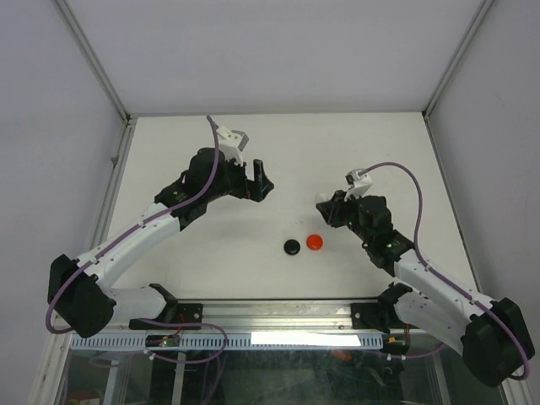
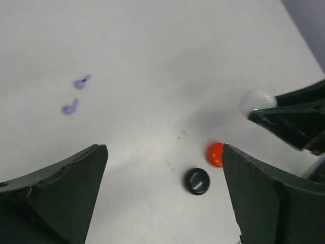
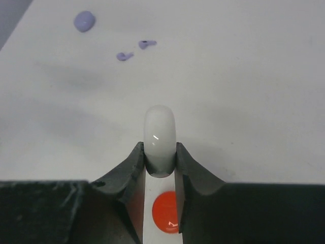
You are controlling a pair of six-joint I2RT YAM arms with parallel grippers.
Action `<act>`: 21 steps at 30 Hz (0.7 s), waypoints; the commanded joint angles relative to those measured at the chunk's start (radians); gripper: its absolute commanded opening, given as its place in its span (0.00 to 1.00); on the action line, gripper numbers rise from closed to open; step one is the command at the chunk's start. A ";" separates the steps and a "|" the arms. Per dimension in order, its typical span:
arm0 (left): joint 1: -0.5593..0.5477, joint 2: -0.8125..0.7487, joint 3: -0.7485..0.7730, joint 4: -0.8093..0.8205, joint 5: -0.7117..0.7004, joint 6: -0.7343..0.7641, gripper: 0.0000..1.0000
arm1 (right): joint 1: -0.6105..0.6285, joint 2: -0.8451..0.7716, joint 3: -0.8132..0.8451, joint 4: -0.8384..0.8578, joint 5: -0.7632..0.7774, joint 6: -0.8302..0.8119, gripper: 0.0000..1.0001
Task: Insert the wireless bluetooth earbuds into the charging case
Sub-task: Place the charging case at the center of the board.
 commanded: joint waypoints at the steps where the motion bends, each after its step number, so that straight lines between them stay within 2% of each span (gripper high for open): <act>1: 0.040 -0.037 0.035 -0.111 -0.328 0.026 0.99 | -0.079 0.016 0.061 -0.196 0.043 0.124 0.00; 11: 0.121 -0.039 -0.010 -0.144 -0.503 0.017 0.99 | -0.244 0.166 0.094 -0.376 -0.174 0.245 0.00; 15: 0.167 -0.019 -0.018 -0.144 -0.458 -0.002 0.99 | -0.258 0.210 0.075 -0.386 -0.238 0.264 0.00; 21: 0.225 -0.010 -0.024 -0.144 -0.430 -0.039 0.99 | -0.259 0.289 0.060 -0.358 -0.345 0.264 0.07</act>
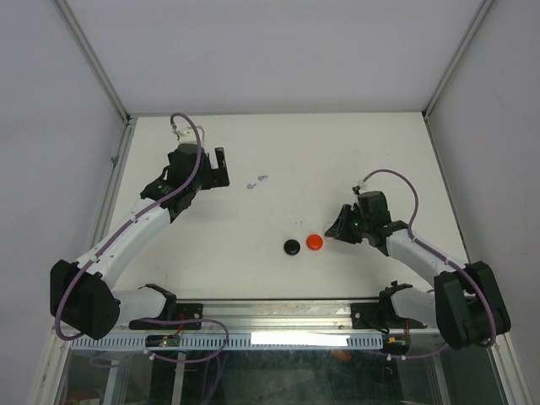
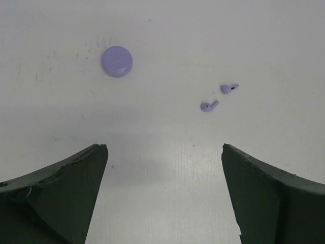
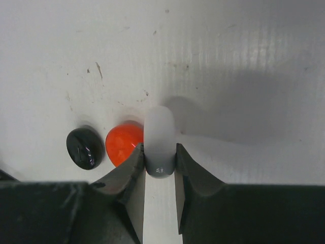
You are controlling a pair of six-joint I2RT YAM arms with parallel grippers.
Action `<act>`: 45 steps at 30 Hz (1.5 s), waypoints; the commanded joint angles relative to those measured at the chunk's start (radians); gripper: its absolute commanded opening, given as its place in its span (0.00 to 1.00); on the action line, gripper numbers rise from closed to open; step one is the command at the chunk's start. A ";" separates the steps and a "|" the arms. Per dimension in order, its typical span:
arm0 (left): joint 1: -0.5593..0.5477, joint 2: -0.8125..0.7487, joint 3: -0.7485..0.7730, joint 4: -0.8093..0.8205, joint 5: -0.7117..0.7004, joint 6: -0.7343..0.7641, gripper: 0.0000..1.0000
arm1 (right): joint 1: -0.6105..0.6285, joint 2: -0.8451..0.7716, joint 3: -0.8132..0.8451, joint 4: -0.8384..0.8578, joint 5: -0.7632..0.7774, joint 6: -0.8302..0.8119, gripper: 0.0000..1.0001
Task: Insert the wireless bluetooth earbuds into the charging case
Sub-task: Place the charging case at the center of the board, then pick up the charging case at the center of the board.
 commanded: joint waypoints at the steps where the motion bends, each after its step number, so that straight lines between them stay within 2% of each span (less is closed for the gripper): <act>1: 0.037 -0.004 0.000 0.017 0.014 -0.034 0.99 | -0.006 0.036 0.009 0.041 -0.120 0.022 0.09; 5: 0.051 0.010 -0.001 0.017 0.026 -0.042 0.99 | -0.007 0.092 0.013 0.026 -0.135 0.017 0.17; 7: 0.053 0.016 0.000 0.017 0.023 -0.042 0.99 | -0.007 0.096 0.016 0.010 -0.138 0.016 0.28; 13: 0.060 0.043 0.007 0.017 0.030 -0.060 0.99 | -0.006 -0.007 -0.006 -0.060 -0.037 0.037 0.55; 18: 0.079 0.092 0.032 0.017 0.037 -0.086 0.99 | -0.007 -0.095 0.012 -0.143 0.021 0.035 0.66; 27: 0.177 0.334 0.194 -0.012 0.008 -0.093 0.99 | -0.006 -0.254 0.095 -0.281 0.142 -0.047 0.76; 35: 0.250 0.611 0.422 -0.065 0.079 -0.046 0.99 | -0.007 -0.398 0.120 -0.267 0.142 -0.098 0.80; 45: 0.278 0.859 0.665 -0.161 0.084 0.009 0.95 | -0.007 -0.419 0.115 -0.218 0.117 -0.103 0.80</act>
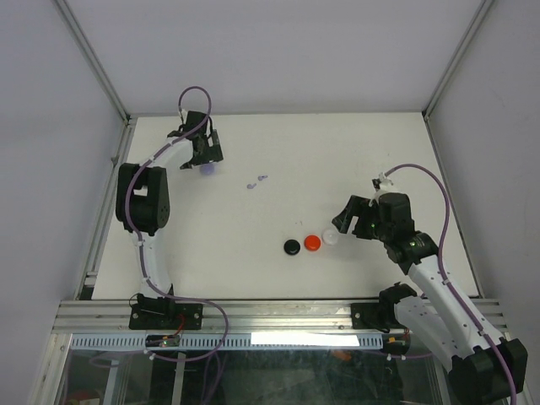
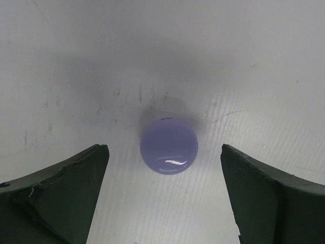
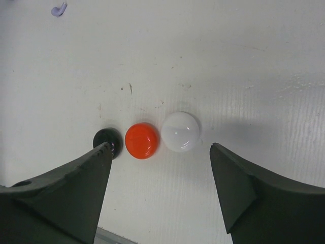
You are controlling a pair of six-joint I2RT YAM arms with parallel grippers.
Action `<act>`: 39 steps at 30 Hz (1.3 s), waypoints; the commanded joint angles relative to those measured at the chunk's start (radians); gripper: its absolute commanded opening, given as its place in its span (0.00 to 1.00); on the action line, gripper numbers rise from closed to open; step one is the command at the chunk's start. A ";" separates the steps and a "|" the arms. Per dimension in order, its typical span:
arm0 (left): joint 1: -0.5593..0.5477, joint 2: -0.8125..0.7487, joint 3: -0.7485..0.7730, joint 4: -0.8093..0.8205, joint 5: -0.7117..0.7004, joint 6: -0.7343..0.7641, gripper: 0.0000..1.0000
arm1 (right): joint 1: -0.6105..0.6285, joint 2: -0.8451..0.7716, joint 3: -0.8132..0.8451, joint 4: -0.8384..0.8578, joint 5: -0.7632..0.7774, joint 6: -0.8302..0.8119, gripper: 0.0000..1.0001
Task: Insert the wireless bluetooth earbuds into the charging case
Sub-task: Pick up the charging case at the center of the board.
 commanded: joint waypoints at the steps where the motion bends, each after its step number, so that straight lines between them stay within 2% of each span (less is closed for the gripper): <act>1: 0.012 0.053 0.117 -0.043 0.021 0.044 0.94 | -0.003 -0.006 0.032 0.058 -0.012 -0.015 0.80; 13: 0.009 0.146 0.154 -0.073 0.063 0.056 0.78 | -0.003 0.001 0.031 0.056 -0.002 -0.012 0.81; 20: 0.008 0.125 0.131 -0.075 0.082 0.061 0.57 | -0.003 -0.015 0.035 0.038 0.005 -0.013 0.81; 28: -0.018 0.025 0.065 -0.075 0.093 0.070 0.44 | -0.003 -0.035 0.040 0.028 -0.018 -0.003 0.81; 34: -0.069 -0.097 -0.027 -0.058 0.065 0.137 0.42 | -0.003 -0.054 0.048 0.030 -0.054 -0.009 0.81; 39: -0.158 -0.244 -0.141 0.010 0.031 0.206 0.42 | -0.003 -0.046 0.086 0.016 -0.097 -0.034 0.83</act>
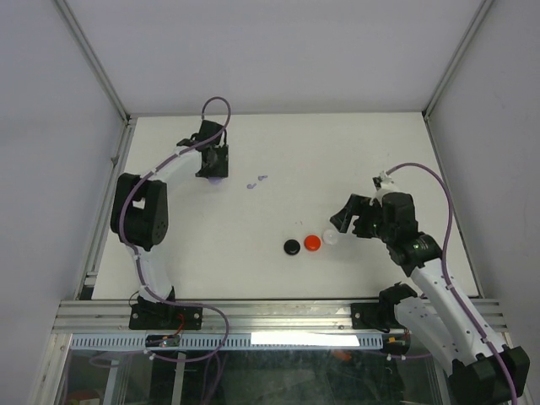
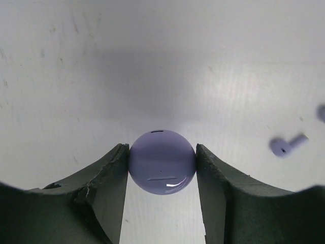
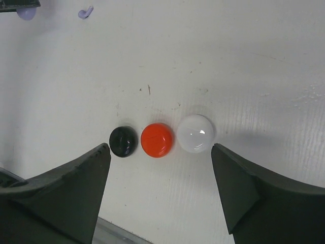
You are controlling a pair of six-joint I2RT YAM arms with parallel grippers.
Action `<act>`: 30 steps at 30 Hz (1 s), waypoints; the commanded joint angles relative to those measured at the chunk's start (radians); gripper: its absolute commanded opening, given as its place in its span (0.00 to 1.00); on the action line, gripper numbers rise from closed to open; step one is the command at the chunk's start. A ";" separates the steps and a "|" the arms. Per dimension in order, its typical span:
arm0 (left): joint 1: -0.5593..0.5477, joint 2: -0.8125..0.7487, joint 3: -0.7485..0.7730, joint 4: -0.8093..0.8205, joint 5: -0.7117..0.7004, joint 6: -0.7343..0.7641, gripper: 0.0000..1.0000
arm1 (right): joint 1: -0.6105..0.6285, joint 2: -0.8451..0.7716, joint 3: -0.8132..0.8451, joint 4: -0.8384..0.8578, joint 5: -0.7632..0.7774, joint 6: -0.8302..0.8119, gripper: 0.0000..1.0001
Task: Insert the wireless bluetooth earbuds into the charging case
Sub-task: Pick up the charging case at the center of the board.
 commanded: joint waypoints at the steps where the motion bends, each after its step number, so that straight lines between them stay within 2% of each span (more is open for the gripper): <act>1: -0.080 -0.196 -0.071 0.094 -0.020 0.099 0.42 | -0.003 -0.005 0.083 0.010 -0.055 -0.035 0.84; 7: -0.191 -0.341 -0.173 0.163 -0.012 0.210 0.42 | -0.003 0.005 0.110 0.026 -0.112 -0.075 0.87; 16: -0.349 -0.511 -0.286 0.251 0.036 0.422 0.47 | -0.002 0.073 0.173 0.075 -0.265 -0.139 0.84; 19: -0.396 -0.541 -0.309 0.259 0.065 0.491 0.51 | -0.003 0.106 0.186 0.105 -0.299 -0.136 0.83; 30: -0.578 -0.666 -0.400 0.333 0.169 0.795 0.50 | -0.003 0.239 0.252 0.236 -0.428 -0.050 0.79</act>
